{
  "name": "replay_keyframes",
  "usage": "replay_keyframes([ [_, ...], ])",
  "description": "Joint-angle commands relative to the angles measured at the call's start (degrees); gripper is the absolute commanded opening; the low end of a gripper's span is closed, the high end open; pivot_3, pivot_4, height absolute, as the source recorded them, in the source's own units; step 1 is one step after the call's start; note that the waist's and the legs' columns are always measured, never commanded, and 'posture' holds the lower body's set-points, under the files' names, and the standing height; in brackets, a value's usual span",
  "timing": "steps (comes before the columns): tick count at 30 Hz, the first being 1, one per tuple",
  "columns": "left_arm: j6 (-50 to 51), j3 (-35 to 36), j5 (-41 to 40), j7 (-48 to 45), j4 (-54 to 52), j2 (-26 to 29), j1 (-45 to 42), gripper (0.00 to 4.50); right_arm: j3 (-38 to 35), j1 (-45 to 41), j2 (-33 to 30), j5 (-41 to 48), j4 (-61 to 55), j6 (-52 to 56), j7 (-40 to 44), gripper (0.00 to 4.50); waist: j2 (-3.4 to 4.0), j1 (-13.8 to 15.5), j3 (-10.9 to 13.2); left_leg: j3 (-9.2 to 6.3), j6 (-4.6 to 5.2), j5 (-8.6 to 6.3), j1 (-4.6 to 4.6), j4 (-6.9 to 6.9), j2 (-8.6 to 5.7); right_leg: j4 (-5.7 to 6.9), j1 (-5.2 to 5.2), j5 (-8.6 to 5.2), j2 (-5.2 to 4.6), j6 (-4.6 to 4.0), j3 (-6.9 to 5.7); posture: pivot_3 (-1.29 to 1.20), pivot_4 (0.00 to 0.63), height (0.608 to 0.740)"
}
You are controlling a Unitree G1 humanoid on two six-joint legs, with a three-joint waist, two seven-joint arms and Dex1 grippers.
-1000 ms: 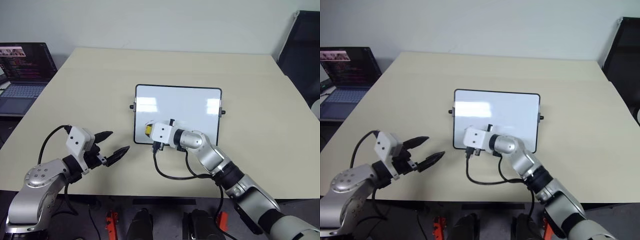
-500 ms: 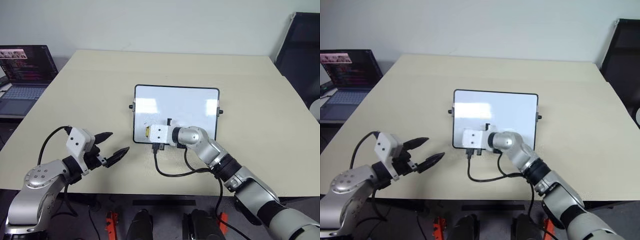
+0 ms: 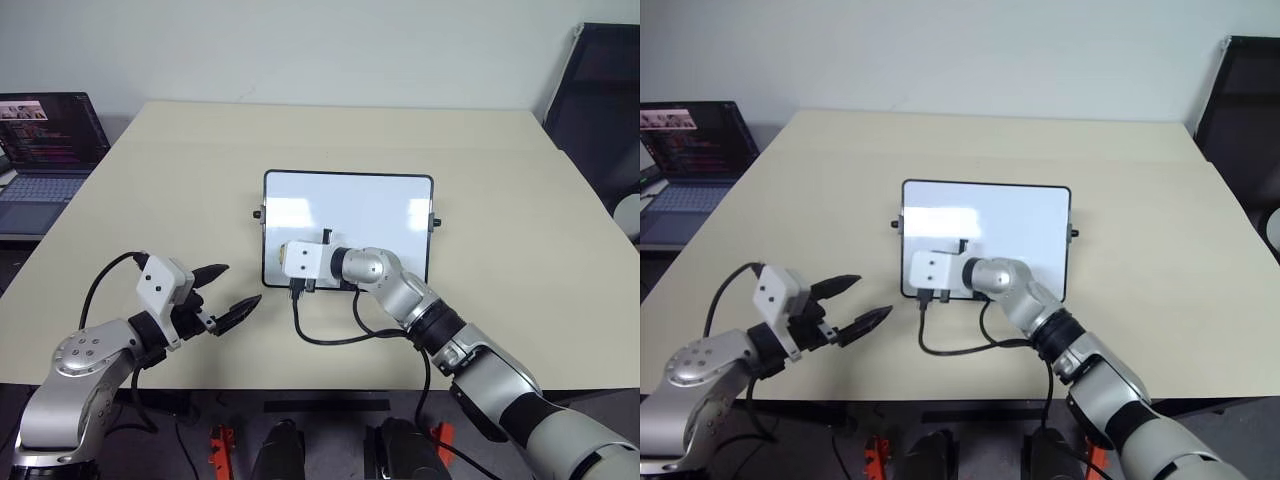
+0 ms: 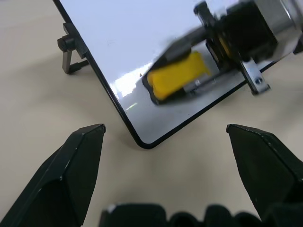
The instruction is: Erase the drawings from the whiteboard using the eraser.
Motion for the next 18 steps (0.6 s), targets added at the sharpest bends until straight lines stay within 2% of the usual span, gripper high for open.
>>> replay_keyframes([
  [1, -0.6, 0.7, -0.1, 0.0, -1.3, 0.5, -0.7, 4.50, -3.0, -2.7, 1.0, -2.1, 2.4, -0.1, -8.4, 1.03, 0.01, 0.0, 0.0, 0.00, 0.00, 0.00, 0.00, 0.00, 0.00, 0.00, 0.00, 0.00, 0.00, 0.00, -0.01, 0.00, 0.150, 0.740],
  [3, -0.5, 0.7, -0.2, 0.0, -1.5, 0.5, -0.7, 4.50, -4.9, -4.5, 2.1, -1.8, 4.2, -0.8, -13.1, 1.02, 0.03, 0.0, 0.0, -0.01, 0.00, 0.01, 0.01, 0.00, 0.00, 0.03, -0.02, -0.01, 0.00, -0.06, 0.00, 0.00, 0.150, 0.740],
  [5, -0.4, 0.5, -0.2, 0.1, -1.6, 0.5, -0.7, 4.50, -5.0, -5.2, 2.7, -1.3, 5.2, -1.6, -12.9, 1.02, 0.02, 0.1, 0.0, -0.04, 0.02, 0.03, 0.01, 0.01, 0.00, 0.03, -0.02, -0.10, 0.01, -0.32, -0.01, 0.00, 0.150, 0.740],
  [13, -0.2, 0.3, -0.3, 0.1, -1.7, 0.5, -1.1, 4.50, -1.0, -1.2, 1.3, -1.2, 3.3, 2.9, 1.7, 1.02, -0.01, -0.2, 0.0, -0.05, -0.02, 0.06, 0.01, -0.07, 0.02, 0.00, 0.00, 0.01, 0.02, -0.08, -0.05, 0.00, 0.150, 0.740],
  [15, -0.2, 0.3, -0.3, 0.0, -1.7, 0.5, -1.2, 4.50, -2.5, -1.4, 1.4, -1.6, 3.6, 2.6, -1.3, 1.02, 0.00, -0.2, 0.0, -0.05, -0.02, 0.06, 0.01, -0.07, 0.02, 0.01, 0.01, 0.01, 0.02, -0.06, -0.05, 0.00, 0.150, 0.740],
  [18, 0.0, -0.1, -0.4, 0.1, -1.9, 0.4, -1.4, 4.50, -6.8, -4.5, 2.3, -1.6, 6.5, 1.9, -10.9, 1.02, 0.02, -0.1, 0.0, -0.07, -0.02, 0.07, 0.01, -0.05, 0.02, 0.01, 0.00, -0.09, 0.02, -0.25, -0.05, 0.00, 0.150, 0.740],
])
